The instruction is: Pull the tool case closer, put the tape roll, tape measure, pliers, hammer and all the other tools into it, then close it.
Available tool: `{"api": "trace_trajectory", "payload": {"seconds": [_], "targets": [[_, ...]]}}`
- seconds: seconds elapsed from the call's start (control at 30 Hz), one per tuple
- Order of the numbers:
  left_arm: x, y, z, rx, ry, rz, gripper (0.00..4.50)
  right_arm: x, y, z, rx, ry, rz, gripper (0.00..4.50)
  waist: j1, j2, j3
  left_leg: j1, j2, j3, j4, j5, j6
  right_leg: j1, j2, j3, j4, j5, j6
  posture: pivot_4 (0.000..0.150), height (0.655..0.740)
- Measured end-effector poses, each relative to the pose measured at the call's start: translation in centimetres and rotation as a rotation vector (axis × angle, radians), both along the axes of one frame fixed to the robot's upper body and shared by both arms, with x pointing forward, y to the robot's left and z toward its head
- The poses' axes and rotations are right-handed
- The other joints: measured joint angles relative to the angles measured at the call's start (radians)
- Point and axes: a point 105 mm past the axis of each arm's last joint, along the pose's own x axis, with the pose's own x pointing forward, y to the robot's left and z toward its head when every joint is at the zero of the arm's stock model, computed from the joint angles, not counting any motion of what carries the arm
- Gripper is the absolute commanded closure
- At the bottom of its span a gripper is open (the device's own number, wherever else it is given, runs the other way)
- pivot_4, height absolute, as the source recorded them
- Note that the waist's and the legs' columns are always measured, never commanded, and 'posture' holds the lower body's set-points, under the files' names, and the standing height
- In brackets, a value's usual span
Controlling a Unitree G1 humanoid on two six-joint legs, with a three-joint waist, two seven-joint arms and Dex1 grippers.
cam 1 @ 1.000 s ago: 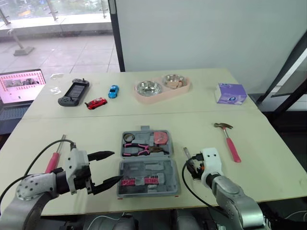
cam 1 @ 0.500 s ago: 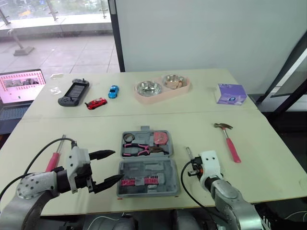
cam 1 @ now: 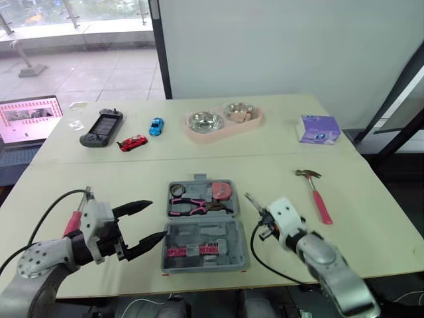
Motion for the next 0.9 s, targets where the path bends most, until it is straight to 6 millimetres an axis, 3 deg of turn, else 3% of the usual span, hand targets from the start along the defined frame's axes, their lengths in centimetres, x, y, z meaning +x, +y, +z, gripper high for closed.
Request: {"api": "trace_trajectory", "payload": {"seconds": [0.1, 0.3, 0.37, 0.53, 0.9], "targets": [[0.4, 1.5, -0.1, 0.013, -0.024, 0.045, 0.0, -0.3, 3.3, 4.6, -0.009, -0.03, 0.248, 4.45, 0.004, 0.0, 0.0, 0.0, 0.0, -0.002, 0.0, 0.0, 0.0, 0.0, 0.001, -0.001, 0.0, 0.0, 0.0, 0.15, 0.736], [-0.7, 3.5, -1.2, 0.085, 0.049, -0.074, 0.0, -1.1, 9.0, 7.5, -0.099, 0.199, 0.576, 4.45, 0.003, 0.001, 0.001, -0.002, 0.001, -0.002, 0.0, 0.0, 0.0, -0.001, 0.001, -0.002, 0.0, -0.001, -0.002, 0.15, 0.736], [-1.0, 4.0, -1.7, 0.089, 0.061, -0.104, 0.0, -1.2, 10.0, 7.1, -0.149, 0.269, 0.612, 4.45, 0.007, 0.0, 0.001, -0.002, 0.001, -0.003, -0.001, 0.0, 0.0, -0.001, 0.001, -0.002, -0.001, -0.001, -0.002, 0.15, 0.736], [-1.5, 4.9, -2.4, 0.091, 0.069, -0.153, 0.0, -1.9, 12.1, 3.2, -0.313, 0.436, 0.677, 4.45, 0.005, 0.0, 0.001, -0.004, 0.0, -0.002, -0.001, 0.0, 0.0, -0.004, 0.0, -0.002, -0.001, 0.001, 0.002, 0.15, 0.736], [-1.7, 4.4, -2.1, 0.114, 0.039, -0.171, 0.0, -0.4, 13.8, 1.2, -0.391, 0.408, 0.66, 4.45, 0.0, 0.0, 0.001, -0.004, 0.0, -0.002, -0.001, 0.0, -0.001, -0.005, 0.0, -0.002, 0.001, 0.002, 0.002, 0.15, 0.736]]}}
